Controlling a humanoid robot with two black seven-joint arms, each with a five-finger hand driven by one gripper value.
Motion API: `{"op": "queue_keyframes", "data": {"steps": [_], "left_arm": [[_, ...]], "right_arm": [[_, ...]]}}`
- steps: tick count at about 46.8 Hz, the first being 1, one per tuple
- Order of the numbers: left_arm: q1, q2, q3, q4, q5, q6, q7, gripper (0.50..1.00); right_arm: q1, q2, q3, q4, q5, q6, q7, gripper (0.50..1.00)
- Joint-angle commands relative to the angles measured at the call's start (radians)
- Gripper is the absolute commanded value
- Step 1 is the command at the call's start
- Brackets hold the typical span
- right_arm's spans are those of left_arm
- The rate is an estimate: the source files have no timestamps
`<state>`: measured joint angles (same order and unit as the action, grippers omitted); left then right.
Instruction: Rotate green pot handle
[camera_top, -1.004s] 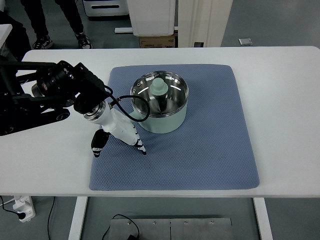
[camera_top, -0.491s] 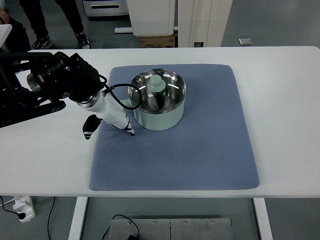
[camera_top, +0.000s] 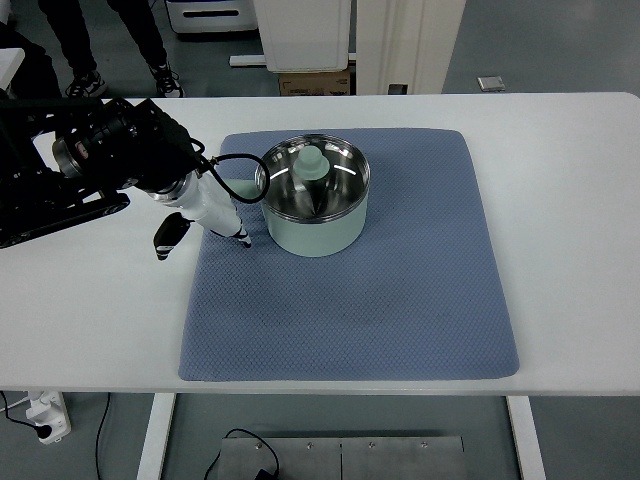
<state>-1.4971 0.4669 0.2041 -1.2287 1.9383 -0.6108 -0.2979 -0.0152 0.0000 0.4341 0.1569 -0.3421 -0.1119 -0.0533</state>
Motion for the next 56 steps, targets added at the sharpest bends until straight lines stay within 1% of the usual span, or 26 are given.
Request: {"op": "queue_keyframes", "data": {"steps": [1,4,9,14,20,26,31,34,36,43,47,56], "left_arm": [[0.0,0.001,0.0,-0.003,-0.001,0.0,-0.003,1.0],[-0.002,0.006,0.0,-0.021,-0.005,0.0,-0.012,1.0],[-0.008,0.03,-0.006,-0.097,-0.034,0.0,-0.023,1.0],[-0.009,0.065,-0.009,-0.166,-0.11,0.0,-0.03,1.0],[-0.021,0.073,-0.018,-0.224,-0.203,0.0,-0.032,1.0],[-0.018,0.07,-0.071,-0.227,-0.361,0.0,-0.03,1.0],[-0.017,0.065,-0.132,-0.222,-0.574,0.0,-0.02,1.0],[-0.015,0.064,-0.163,-0.213,-0.717,0.0,-0.018,1.0],[-0.012,0.061,-0.176,-0.2,-0.778,0.002,-0.018,1.0],[-0.003,0.044,-0.193,-0.117,-0.932,0.123,-0.021,1.0],[0.008,0.029,-0.201,-0.045,-1.065,0.169,-0.027,1.0],[0.023,0.018,-0.215,0.089,-1.406,0.195,-0.032,1.0]], "right_arm": [[0.0,0.0,0.0,0.0,0.0,0.0,0.0,1.0],[0.0,0.0,0.0,0.001,0.0,0.0,0.0,1.0],[0.0,0.0,0.0,0.0,0.0,0.0,0.0,1.0],[0.0,0.0,0.0,0.001,0.0,0.0,0.0,1.0],[0.0,0.0,0.0,0.0,0.0,0.0,0.0,1.0],[0.0,0.0,0.0,0.0,0.0,0.0,0.0,1.0],[0.0,0.0,0.0,0.0,0.0,0.0,0.001,1.0],[0.0,0.0,0.0,0.0,0.0,-0.002,0.0,1.0],[0.0,0.0,0.0,0.0,0.0,0.0,0.0,1.0],[0.0,0.0,0.0,0.0,0.0,0.0,0.0,1.0],[0.0,0.0,0.0,0.0,0.0,0.0,0.0,1.0],[0.0,0.0,0.0,0.001,0.0,0.0,0.0,1.0]]}}
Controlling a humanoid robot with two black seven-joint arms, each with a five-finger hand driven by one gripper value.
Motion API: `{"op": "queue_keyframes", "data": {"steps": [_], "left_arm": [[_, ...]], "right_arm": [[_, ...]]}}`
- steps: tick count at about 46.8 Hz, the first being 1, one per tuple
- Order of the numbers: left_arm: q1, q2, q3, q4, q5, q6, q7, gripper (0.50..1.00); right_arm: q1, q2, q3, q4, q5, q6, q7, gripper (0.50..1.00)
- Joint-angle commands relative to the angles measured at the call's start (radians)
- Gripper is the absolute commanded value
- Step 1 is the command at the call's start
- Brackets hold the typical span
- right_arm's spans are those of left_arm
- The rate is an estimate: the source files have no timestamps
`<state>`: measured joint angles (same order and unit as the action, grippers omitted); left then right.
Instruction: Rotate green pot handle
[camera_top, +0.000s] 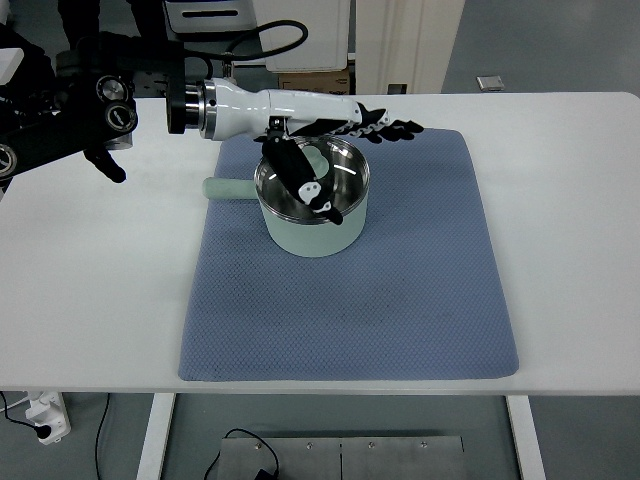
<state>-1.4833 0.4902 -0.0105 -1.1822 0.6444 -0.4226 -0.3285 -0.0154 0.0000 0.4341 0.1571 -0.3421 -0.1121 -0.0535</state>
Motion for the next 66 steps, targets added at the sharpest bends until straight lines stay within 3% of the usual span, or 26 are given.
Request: {"op": "queue_keyframes", "data": {"steps": [1,10,26,43,51,66], "left_arm": [[0.014,-0.01,0.0,0.059,-0.15,0.01,-0.001,1.0],[0.061,-0.028,0.001,0.216,-0.529,0.033,0.002,1.0],[0.239,-0.035,-0.002,0.38,-0.902,0.102,0.003,1.0],[0.319,-0.11,-0.063,0.487,-1.085,0.199,0.017,1.0],[0.38,-0.136,-0.123,0.523,-1.152,0.215,0.052,1.0],[0.494,-0.182,-0.324,0.611,-1.183,0.255,0.078,1.0]], "right_arm": [[0.0,0.0,0.0,-0.001,0.0,0.0,0.001,1.0],[0.0,0.0,0.0,0.001,0.0,0.0,0.0,1.0],[0.0,0.0,0.0,-0.001,0.0,0.0,0.0,1.0],[0.0,0.0,0.0,-0.001,0.0,0.0,0.0,1.0],[0.0,0.0,0.0,0.001,0.0,0.0,0.0,1.0],[0.0,0.0,0.0,0.001,0.0,0.0,0.0,1.0]]}}
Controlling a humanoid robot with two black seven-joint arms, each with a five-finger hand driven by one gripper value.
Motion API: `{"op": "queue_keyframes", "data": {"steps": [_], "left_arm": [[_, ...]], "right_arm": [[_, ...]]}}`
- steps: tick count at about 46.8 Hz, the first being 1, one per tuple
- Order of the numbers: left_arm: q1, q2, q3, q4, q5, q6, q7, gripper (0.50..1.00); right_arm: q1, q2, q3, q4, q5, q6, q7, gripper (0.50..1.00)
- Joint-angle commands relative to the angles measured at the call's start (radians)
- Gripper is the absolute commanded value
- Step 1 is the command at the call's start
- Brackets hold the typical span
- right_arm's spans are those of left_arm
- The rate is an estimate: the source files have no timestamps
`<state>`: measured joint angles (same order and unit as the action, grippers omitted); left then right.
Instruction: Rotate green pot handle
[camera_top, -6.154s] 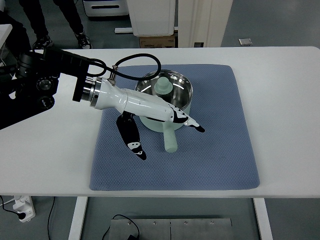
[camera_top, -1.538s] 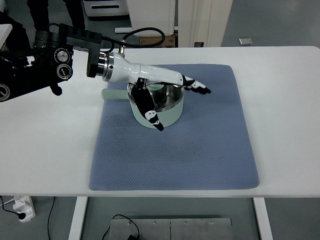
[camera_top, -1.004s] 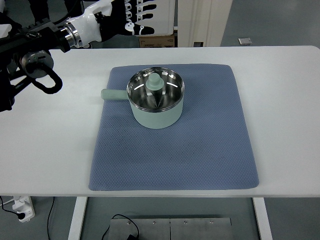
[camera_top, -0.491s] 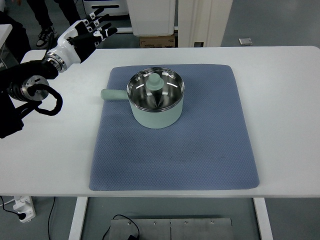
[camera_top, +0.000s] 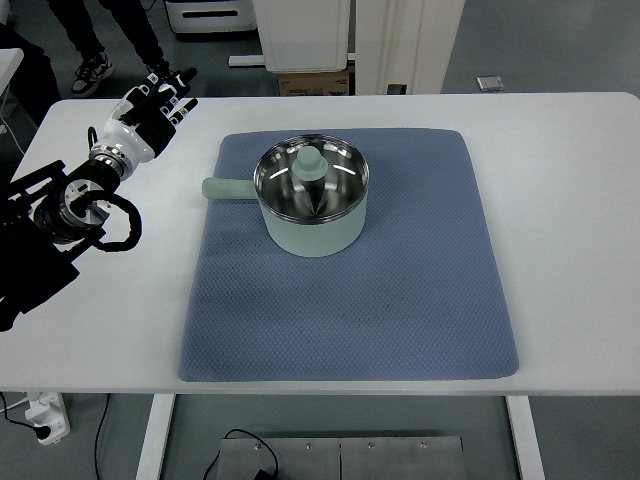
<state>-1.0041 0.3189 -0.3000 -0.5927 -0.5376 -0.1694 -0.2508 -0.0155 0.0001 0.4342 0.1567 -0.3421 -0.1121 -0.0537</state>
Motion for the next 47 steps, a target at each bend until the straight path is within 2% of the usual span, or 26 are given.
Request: {"op": "queue_keyframes", "data": {"steps": [1,10,27,47], "left_arm": [[0.018,-0.018,-0.048,0.031,-0.001,0.004,0.001,1.0],[0.035,-0.067,-0.129,0.1,-0.001,0.018,0.002,1.0],[0.078,-0.149,-0.243,0.103,-0.001,0.053,-0.001,1.0],[0.085,-0.156,-0.274,0.102,0.004,0.044,-0.001,1.0]], "right_arm": [[0.0,0.0,0.0,0.0,0.0,0.0,0.0,1.0],[0.0,0.0,0.0,0.001,0.0,0.0,0.0,1.0],[0.0,0.0,0.0,0.0,0.0,0.0,0.0,1.0],[0.0,0.0,0.0,0.0,0.0,0.0,0.0,1.0]]}}
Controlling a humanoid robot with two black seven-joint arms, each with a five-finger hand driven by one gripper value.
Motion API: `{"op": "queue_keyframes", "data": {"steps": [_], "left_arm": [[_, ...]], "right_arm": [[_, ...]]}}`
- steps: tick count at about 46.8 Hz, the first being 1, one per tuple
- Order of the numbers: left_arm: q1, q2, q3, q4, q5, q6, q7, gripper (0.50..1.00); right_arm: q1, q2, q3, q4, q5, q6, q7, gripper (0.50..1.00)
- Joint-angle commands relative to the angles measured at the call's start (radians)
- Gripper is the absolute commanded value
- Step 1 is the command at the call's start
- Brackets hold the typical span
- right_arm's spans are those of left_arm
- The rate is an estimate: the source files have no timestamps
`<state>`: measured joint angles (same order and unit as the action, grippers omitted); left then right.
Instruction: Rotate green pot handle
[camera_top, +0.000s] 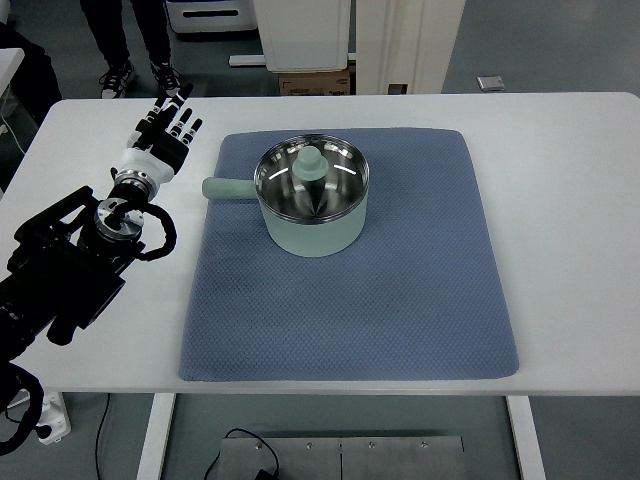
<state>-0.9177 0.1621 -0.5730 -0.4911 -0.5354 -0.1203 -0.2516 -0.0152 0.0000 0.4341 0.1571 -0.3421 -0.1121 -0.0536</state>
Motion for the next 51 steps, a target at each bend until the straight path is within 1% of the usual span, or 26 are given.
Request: {"op": "queue_keyframes", "data": {"steps": [1,23,51], "left_arm": [[-0.001,0.001,-0.001,0.0,0.003,-0.005,0.0,1.0],[0.002,-0.035,0.004,0.0,0.02,-0.013,-0.001,1.0],[0.002,-0.033,0.004,-0.001,0.075,-0.019,-0.001,1.0]], "right_arm": [[0.0,0.0,0.0,0.001,0.0,0.0,0.0,1.0],[0.006,0.0,0.0,0.004,0.0,0.0,0.003,1.0],[-0.003,0.0,0.006,0.01,0.009,0.006,-0.005,1.0]]}}
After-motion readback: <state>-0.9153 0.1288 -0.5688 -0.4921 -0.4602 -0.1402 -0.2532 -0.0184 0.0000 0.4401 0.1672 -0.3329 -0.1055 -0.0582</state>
